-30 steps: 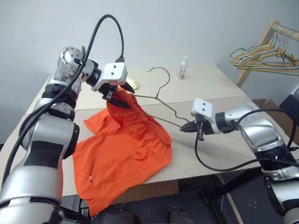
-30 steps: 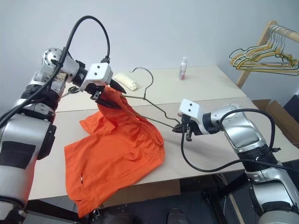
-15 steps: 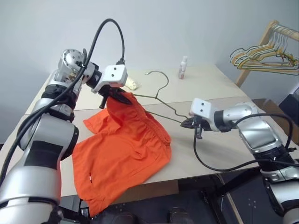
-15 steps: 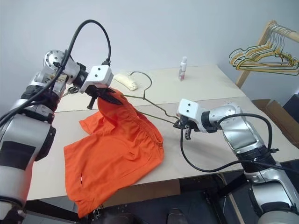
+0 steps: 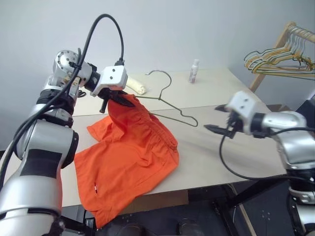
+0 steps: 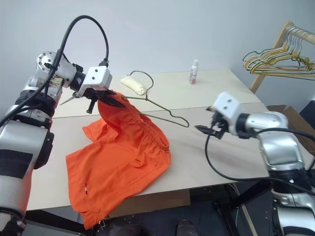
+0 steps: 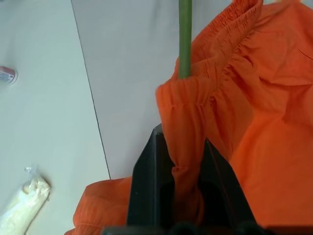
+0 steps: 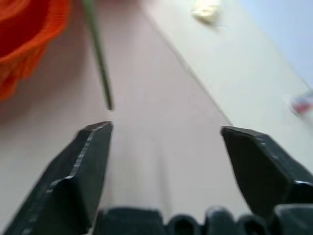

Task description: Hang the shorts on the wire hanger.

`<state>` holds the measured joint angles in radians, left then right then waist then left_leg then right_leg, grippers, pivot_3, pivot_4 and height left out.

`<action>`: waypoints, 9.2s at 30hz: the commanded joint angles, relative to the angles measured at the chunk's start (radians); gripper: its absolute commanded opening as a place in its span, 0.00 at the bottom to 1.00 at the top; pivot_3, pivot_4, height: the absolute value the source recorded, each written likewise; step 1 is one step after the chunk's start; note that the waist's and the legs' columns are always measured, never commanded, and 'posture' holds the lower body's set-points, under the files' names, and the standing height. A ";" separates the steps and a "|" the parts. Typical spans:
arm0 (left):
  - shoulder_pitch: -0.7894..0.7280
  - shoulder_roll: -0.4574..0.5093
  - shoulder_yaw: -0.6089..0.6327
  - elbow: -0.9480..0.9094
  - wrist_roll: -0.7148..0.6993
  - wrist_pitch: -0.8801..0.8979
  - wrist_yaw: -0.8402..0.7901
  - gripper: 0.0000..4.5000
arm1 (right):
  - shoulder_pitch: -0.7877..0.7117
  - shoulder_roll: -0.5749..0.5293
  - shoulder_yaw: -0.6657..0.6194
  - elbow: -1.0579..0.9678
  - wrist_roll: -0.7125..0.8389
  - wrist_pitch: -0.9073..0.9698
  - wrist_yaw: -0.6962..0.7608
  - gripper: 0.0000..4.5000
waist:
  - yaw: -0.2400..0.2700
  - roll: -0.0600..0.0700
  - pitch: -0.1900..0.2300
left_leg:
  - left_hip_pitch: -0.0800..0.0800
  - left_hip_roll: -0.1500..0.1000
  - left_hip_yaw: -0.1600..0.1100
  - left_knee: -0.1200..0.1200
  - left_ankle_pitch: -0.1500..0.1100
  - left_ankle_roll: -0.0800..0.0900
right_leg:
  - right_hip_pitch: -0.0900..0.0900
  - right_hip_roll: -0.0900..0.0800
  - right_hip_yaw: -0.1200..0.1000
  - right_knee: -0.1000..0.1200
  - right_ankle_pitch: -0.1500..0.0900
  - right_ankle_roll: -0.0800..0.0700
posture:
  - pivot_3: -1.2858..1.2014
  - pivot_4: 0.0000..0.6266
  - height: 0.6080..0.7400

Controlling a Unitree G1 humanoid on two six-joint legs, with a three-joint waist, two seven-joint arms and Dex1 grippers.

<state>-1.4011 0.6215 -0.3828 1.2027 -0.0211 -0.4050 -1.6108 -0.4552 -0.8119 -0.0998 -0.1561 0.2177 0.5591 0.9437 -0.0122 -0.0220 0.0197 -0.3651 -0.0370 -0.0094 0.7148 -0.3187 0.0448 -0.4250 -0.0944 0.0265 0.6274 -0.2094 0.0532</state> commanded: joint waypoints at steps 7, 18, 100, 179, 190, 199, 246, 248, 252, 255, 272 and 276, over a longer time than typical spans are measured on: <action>-0.025 -0.001 0.080 0.008 0.042 -0.007 -0.004 0.00 | 0.316 0.222 -0.049 -0.293 0.245 0.195 -0.132 0.93 | -0.015 0.000 0.000 | 0.004 0.001 0.002 0.000 0.000 0.001 | 0.002 0.001 0.003 0.001 0.000 0.000 | 0.50 0.00 1.00; -0.015 -0.010 0.097 -0.007 0.048 0.002 -0.004 0.00 | 0.248 0.442 0.146 -0.184 0.256 0.233 -0.259 0.85 | -0.025 -0.001 0.000 | 0.007 0.001 0.005 0.000 -0.001 0.002 | 0.003 0.001 0.007 0.003 0.000 0.001 | 0.50 0.00 1.00; 0.000 -0.024 0.101 -0.093 0.058 -0.059 0.063 0.00 | -0.311 -0.075 0.267 -0.025 -0.010 -0.086 0.142 0.12 | -0.005 -0.002 0.001 | 0.002 0.000 0.010 0.003 -0.004 0.007 | -0.001 -0.001 0.011 0.000 0.001 0.007 | 0.51 0.00 1.00; 0.309 -0.128 0.544 -0.395 -0.272 0.277 0.303 1.00 | -0.036 -0.044 -0.325 -0.247 0.185 0.587 -0.274 0.01 | -0.042 0.000 0.000 | -0.003 0.000 0.009 0.007 -0.005 0.007 | -0.005 -0.006 0.011 0.002 0.003 0.009 | 0.44 0.00 1.00; 0.693 -0.208 0.473 -1.137 -0.470 0.734 0.482 1.00 | -0.123 -0.028 -0.470 -0.349 0.053 1.055 -0.640 0.01 | -0.096 0.005 -0.003 | -0.007 -0.003 0.010 0.006 -0.006 0.009 | -0.011 -0.015 0.016 -0.001 0.004 0.010 | 0.42 0.00 1.00; 0.727 -0.272 0.459 -1.201 -0.477 0.712 0.593 1.00 | -0.311 0.076 -0.526 -0.197 -0.192 1.055 -0.982 0.01 | -0.141 0.023 -0.015 | 0.000 -0.005 0.011 0.001 -0.005 0.007 | -0.005 -0.015 0.017 -0.003 0.004 0.010 | 0.42 0.00 1.00; 0.854 -0.308 0.433 -1.396 -0.628 0.705 0.640 1.00 | -0.724 -0.098 -0.603 1.022 -0.116 0.493 -1.214 0.01 | -0.165 0.030 -0.008 | 0.028 -0.003 0.015 -0.010 -0.008 0.014 | 0.037 -0.008 0.020 -0.026 0.004 0.017 | 0.46 0.00 1.00; 0.857 -0.307 0.431 -1.398 -0.631 0.702 0.647 1.00 | -0.718 -0.100 -0.591 1.022 -0.114 0.492 -1.213 0.01 | -0.158 0.030 -0.008 | 0.028 -0.003 0.015 -0.010 -0.009 0.014 | 0.037 -0.008 0.020 -0.027 0.004 0.017 | 0.46 0.00 1.00; 0.854 -0.323 0.441 -1.398 -0.658 0.704 0.658 1.00 | -0.713 -0.095 -0.591 1.018 -0.106 0.502 -1.222 0.01 | -0.152 0.030 -0.008 | 0.028 -0.003 0.015 -0.012 -0.009 0.015 | 0.037 -0.007 0.020 -0.032 0.005 0.018 | 0.46 0.00 1.00; 0.850 -0.330 0.449 -1.401 -0.686 0.707 0.658 1.00 | -0.706 -0.086 -0.579 1.003 -0.105 0.517 -1.231 0.01 | -0.149 0.030 -0.008 | 0.028 -0.003 0.015 -0.012 -0.010 0.016 | 0.036 -0.007 0.020 -0.033 0.005 0.018 | 0.46 0.00 1.00; 0.858 -0.326 0.448 -1.401 -0.706 0.693 0.653 1.00 | -0.608 -0.005 -0.224 0.558 -0.367 0.512 -1.411 0.99 | -0.134 0.036 -0.008 | 0.027 -0.004 0.015 -0.013 -0.010 0.016 | 0.030 -0.011 0.020 -0.033 0.006 0.018 | 0.46 0.00 1.00; 0.859 -0.329 0.455 -1.401 -0.710 0.687 0.656 1.00 | -0.551 -0.012 -0.066 0.477 -0.486 0.383 -1.406 0.99 | -0.133 0.036 -0.008 | 0.027 -0.004 0.014 -0.013 -0.010 0.016 | 0.030 -0.011 0.020 -0.033 0.006 0.018 | 0.47 0.00 1.00</action>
<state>-0.5355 0.2923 0.0489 -0.1691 -0.7130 0.3043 -0.9554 -1.0223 -0.8137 -0.2191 0.3805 -0.2132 1.0211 -0.4615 -0.1447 0.0136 0.0118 -0.3375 -0.0412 0.0051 0.7018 -0.3283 0.0606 -0.3945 -0.1050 0.0461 0.5945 -0.2038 0.0715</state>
